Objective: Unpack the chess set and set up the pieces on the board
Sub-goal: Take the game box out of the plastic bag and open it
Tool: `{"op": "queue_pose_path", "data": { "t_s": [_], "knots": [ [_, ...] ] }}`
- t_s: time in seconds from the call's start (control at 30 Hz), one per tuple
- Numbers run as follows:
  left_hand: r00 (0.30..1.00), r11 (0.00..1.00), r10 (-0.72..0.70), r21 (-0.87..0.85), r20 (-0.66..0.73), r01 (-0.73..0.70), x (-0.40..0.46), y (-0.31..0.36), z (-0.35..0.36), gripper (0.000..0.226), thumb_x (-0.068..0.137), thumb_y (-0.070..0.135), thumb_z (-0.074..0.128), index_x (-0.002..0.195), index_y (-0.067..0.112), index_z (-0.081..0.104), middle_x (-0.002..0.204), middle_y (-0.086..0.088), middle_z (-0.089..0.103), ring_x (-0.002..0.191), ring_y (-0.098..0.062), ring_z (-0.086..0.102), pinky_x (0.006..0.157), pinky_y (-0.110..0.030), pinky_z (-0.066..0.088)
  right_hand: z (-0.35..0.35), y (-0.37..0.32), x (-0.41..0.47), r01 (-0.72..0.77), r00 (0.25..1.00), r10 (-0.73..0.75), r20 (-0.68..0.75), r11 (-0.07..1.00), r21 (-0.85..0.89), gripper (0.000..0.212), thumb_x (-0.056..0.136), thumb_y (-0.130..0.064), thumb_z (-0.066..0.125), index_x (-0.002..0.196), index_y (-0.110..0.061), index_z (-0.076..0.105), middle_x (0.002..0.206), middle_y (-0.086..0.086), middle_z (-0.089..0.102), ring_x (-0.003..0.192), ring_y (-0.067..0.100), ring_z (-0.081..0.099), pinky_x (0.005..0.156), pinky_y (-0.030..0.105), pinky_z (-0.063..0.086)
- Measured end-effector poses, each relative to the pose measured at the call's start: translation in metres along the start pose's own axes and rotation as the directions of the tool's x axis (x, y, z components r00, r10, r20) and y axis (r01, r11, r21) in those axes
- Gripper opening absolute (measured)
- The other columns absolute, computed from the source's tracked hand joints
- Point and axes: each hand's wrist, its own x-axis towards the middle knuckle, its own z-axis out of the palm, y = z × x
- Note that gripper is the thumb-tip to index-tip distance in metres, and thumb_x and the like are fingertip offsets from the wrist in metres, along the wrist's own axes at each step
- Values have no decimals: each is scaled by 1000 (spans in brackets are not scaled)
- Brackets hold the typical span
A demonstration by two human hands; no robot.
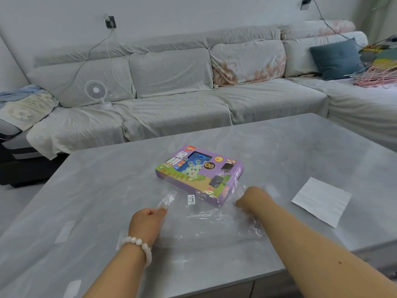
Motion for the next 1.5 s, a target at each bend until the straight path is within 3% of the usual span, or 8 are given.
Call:
{"op": "queue_pose_path", "data": {
  "t_s": [0.07,0.37,0.5,0.67,1.17,1.3,1.4,1.5],
  "knots": [
    [999,999,-33,-5,8,33,-4,6,0,49,78,53,66,64,10,47,53,-6,37,47,-21,32,49,-26,31,4,3,1,-27,998,31,-55,998,55,38,83,-43,60,104,-12,59,112,5,63,107,27,60,84,29,47],
    [989,975,-142,-165,30,145,-19,23,5,39,94,37,49,86,2,65,49,-3,32,40,-19,26,44,-21,22,2,0,-8,0,1000,0,13,1000,-26,23,94,-30,48,106,-14,60,119,8,60,113,26,57,94,31,45],
    [993,980,-114,-161,39,119,-23,28,5,20,91,16,54,86,0,64,48,-5,31,39,-20,23,44,-20,22,-8,1,-8,27,1000,-27,0,997,67,16,91,-28,52,85,-12,52,87,5,55,80,23,54,70,24,42],
    [996,982,-73,-168,55,82,-33,36,3,15,88,12,56,86,-1,64,53,-5,33,42,-19,25,42,-21,24,-14,1,-22,-47,975,-56,217,895,443,17,92,-14,57,77,-5,53,64,6,58,32,11,49,44,18,40],
    [999,944,28,-329,32,-16,-47,59,-10,17,89,11,55,77,4,65,54,-4,34,44,-16,25,43,-21,25,-78,-6,-68,263,950,-304,-69,666,698,28,82,-5,66,62,-13,49,66,11,64,49,14,55,44,17,31],
    [996,945,89,-316,0,-85,-42,72,-4,19,90,12,53,77,5,65,55,-5,39,43,-17,31,44,-22,29,-83,1,-59,321,946,-233,-224,595,737,21,80,-4,69,86,-13,51,77,14,67,40,9,56,44,18,34],
    [988,949,152,-282,27,-138,-39,81,7,16,91,11,54,78,5,61,58,-7,44,45,-18,35,46,-24,34,-79,15,-43,346,933,-124,-338,561,752,49,80,-5,68,121,-16,43,92,17,68,48,14,58,38,14,37],
    [973,945,217,-266,75,-190,-37,88,22,8,94,16,53,97,10,57,73,-7,53,56,-18,45,51,-28,43,-74,39,-25,360,904,-16,-427,568,740,62,84,-5,63,133,-32,36,81,9,68,53,14,59,43,15,44]
  ]
}}
